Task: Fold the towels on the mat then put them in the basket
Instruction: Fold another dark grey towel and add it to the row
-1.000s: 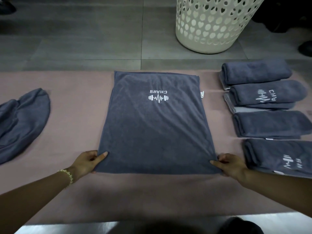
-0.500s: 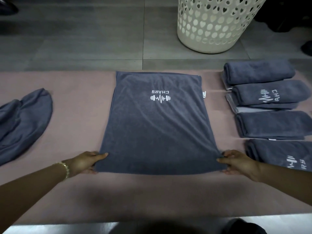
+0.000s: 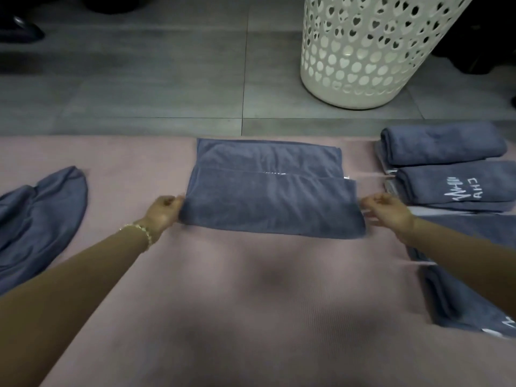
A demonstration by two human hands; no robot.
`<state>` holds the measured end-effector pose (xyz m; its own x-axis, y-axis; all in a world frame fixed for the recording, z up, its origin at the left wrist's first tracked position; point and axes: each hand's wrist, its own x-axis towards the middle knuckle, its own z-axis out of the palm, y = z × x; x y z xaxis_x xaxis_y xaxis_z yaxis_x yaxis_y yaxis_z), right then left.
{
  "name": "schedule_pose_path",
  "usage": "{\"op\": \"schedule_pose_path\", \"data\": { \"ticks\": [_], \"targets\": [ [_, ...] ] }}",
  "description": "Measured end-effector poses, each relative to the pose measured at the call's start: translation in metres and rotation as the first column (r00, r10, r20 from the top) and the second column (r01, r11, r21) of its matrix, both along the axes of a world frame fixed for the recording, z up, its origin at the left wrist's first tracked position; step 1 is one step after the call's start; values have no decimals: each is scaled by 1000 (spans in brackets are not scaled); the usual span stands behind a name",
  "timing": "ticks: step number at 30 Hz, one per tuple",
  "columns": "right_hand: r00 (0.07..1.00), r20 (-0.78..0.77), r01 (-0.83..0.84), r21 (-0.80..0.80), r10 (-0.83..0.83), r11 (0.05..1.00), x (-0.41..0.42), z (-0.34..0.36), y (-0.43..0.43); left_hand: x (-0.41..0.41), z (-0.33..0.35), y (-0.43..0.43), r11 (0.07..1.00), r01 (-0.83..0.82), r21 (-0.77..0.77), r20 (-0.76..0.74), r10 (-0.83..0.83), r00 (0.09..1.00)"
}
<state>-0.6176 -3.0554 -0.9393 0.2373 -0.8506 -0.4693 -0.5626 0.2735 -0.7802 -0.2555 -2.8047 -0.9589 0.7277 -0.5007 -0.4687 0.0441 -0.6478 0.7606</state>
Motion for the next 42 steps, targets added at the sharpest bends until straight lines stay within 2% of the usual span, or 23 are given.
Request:
{"op": "schedule_pose_path", "data": {
  "ticks": [2, 5, 9, 13, 15, 18, 21, 24, 27, 31, 33, 35, 36, 38, 40, 42],
  "targets": [
    [980, -180, -102, -69, 88, 992, 2, -15, -3, 3, -22, 0, 988, 44, 149, 76, -56, 996],
    [938, -315, -147, 10, 142, 989, 10, -29, -4, 11, -41, -5, 965, 74, 251, 153, -115, 982],
    [944, -325, -53, 36, 62, 998, 22, -37, -6, 8, -37, -20, 974, 83, 212, 184, -123, 975],
    [909, -412, -64, 16, 65, 998, 32, -36, -8, 7, -30, -38, 970, 89, 225, 133, -121, 984],
    [919, -394, -14, 35, 26, 999, 34, -34, -8, 7, -25, -44, 977, 77, 200, 67, -92, 993],
    [956, -288, 90, 116, -53, 989, 36, -32, -8, 2, -13, -44, 998, 36, 46, -40, -34, 999],
    [982, -184, 57, 148, -29, 987, 37, -28, 0, 2, -6, -34, 999, -4, -34, -106, 1, 994],
    [998, -59, 12, 162, -2, 987, 25, -18, 7, 5, 5, -21, 996, 26, -81, -165, -39, 986],
    [993, 70, -110, 226, 97, 968, -7, -5, 17, 4, 14, 5, 994, 75, -77, -262, -92, 961],
    [972, 41, -232, 312, 230, 921, -60, -13, 53, -14, 7, 57, 966, 258, -6, -444, -233, 865],
    [960, 10, -268, 333, 281, 904, -75, -22, 70, -22, -2, 77, 924, 375, 75, -460, -301, 835],
    [969, 32, -240, 317, 243, 918, -80, -30, 77, -23, -11, 89, 870, 459, 180, -380, -368, 848],
    [979, 34, -199, 309, 199, 930, -80, -33, 76, -20, -14, 89, 848, 474, 238, -276, -408, 870],
    [992, 12, -127, 271, 128, 954, -72, -34, 72, -12, -20, 83, 833, 447, 325, 41, -485, 874],
    [993, -36, -102, 209, 112, 973, -61, -33, 68, -9, -18, 69, 836, 425, 347, 340, -534, 774],
    [987, -116, -101, 82, 110, 992, -53, -38, 64, -11, -16, 55, 756, 530, 385, 472, -654, 590]
  ]
}}
